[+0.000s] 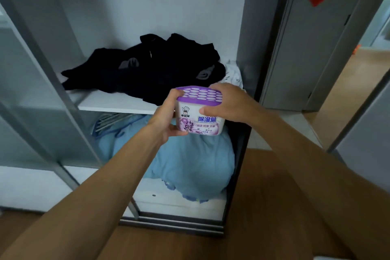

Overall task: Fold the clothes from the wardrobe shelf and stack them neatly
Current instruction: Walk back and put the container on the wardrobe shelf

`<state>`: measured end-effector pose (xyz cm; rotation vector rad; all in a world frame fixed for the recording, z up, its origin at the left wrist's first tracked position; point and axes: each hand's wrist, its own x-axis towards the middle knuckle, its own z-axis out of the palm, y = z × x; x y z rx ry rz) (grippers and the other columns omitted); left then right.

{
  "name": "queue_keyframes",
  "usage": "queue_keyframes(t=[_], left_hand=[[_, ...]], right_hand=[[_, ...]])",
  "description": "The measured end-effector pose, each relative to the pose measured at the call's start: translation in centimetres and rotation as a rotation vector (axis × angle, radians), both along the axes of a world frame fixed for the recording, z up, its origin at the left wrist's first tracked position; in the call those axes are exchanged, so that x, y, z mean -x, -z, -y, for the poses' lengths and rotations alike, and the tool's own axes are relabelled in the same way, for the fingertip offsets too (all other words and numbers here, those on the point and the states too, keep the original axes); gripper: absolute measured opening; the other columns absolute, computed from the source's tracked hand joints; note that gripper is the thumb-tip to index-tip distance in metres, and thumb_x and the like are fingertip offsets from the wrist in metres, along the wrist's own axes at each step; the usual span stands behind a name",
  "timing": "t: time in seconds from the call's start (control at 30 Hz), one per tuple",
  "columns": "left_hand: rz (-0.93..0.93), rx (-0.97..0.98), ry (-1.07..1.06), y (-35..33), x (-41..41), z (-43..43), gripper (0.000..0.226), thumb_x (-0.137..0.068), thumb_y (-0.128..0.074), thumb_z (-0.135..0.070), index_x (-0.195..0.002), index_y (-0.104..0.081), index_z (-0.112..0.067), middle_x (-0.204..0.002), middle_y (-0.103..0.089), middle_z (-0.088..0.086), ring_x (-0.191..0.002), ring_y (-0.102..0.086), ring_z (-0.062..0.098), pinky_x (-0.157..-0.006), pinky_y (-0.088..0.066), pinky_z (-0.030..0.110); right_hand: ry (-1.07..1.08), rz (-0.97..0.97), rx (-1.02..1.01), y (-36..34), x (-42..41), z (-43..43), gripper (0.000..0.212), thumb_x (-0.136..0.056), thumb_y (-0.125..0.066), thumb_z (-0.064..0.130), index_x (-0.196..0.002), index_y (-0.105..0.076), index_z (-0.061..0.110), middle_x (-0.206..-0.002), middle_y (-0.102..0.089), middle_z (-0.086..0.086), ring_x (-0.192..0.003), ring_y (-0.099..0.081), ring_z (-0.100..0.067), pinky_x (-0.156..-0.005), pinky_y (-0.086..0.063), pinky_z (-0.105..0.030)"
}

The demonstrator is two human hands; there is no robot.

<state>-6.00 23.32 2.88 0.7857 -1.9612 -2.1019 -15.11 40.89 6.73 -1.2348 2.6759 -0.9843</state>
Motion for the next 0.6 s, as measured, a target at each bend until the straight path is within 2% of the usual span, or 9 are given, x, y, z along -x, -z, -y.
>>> queue_keyframes(t=[0.13,0.27,0.37,0.43,0.53,0.6], left_hand=[[-0.019,0.043,0.02,-1.9,5.6,3.3,0.051,-0.06,-0.059,-0.07,-0.076,-0.079,-0.025,-0.075,-0.076,0.003,-0.062,-0.073,0.018,-0.061,-0.058,0.037],[-0.058,0.078,0.084,-3.8,11.6,5.7,0.048,-0.064,-0.057,-0.069,-0.075,-0.079,-0.028,-0.078,-0.077,0.003,-0.066,-0.075,0.019,-0.062,-0.058,0.036],[-0.102,0.116,0.15,-5.1,16.4,7.2,0.052,-0.068,-0.056,-0.068,-0.088,-0.076,-0.024,-0.08,-0.078,0.002,-0.069,-0.075,0.019,-0.063,-0.059,0.036],[-0.127,0.113,0.194,-6.0,19.4,8.0,0.051,-0.07,-0.06,-0.066,-0.091,-0.074,-0.022,-0.078,-0.077,0.0,-0.067,-0.075,0.018,-0.063,-0.059,0.037],[-0.138,0.114,0.288,-7.7,23.8,9.6,0.046,-0.075,-0.062,-0.063,-0.092,-0.072,-0.021,-0.074,-0.077,-0.002,-0.065,-0.075,0.018,-0.065,-0.062,0.042],[-0.135,0.133,0.35,-8.9,26.6,11.2,0.045,-0.076,-0.063,-0.062,-0.095,-0.072,-0.021,-0.074,-0.077,-0.003,-0.069,-0.075,0.02,-0.068,-0.063,0.044]], right_hand=[[0.015,-0.104,-0.03,-1.9,4.7,3.5,0.059,-0.073,-0.08,0.052,-0.117,-0.06,0.018,-0.106,-0.062,0.003,-0.093,-0.063,-0.014,-0.081,-0.056,-0.034],[0.073,-0.139,-0.079,-3.2,9.7,5.7,0.069,-0.075,-0.076,0.059,-0.126,-0.053,0.019,-0.116,-0.062,0.0,-0.097,-0.064,-0.015,-0.081,-0.059,-0.035],[0.137,-0.108,-0.12,-4.4,13.3,7.1,0.074,-0.077,-0.076,0.057,-0.133,-0.048,0.018,-0.117,-0.059,0.003,-0.097,-0.063,-0.014,-0.073,-0.057,-0.029],[0.191,-0.102,-0.148,-5.3,15.6,8.0,0.071,-0.076,-0.077,0.055,-0.13,-0.049,0.019,-0.114,-0.06,0.002,-0.095,-0.063,-0.015,-0.072,-0.058,-0.031],[0.275,-0.127,-0.172,-7.0,18.7,9.4,0.064,-0.072,-0.08,0.05,-0.122,-0.055,0.019,-0.11,-0.063,0.0,-0.094,-0.065,-0.017,-0.078,-0.06,-0.041],[0.285,-0.126,-0.19,-8.3,20.6,10.8,0.06,-0.071,-0.082,0.045,-0.118,-0.057,0.019,-0.107,-0.065,0.0,-0.092,-0.065,-0.016,-0.078,-0.06,-0.041]])
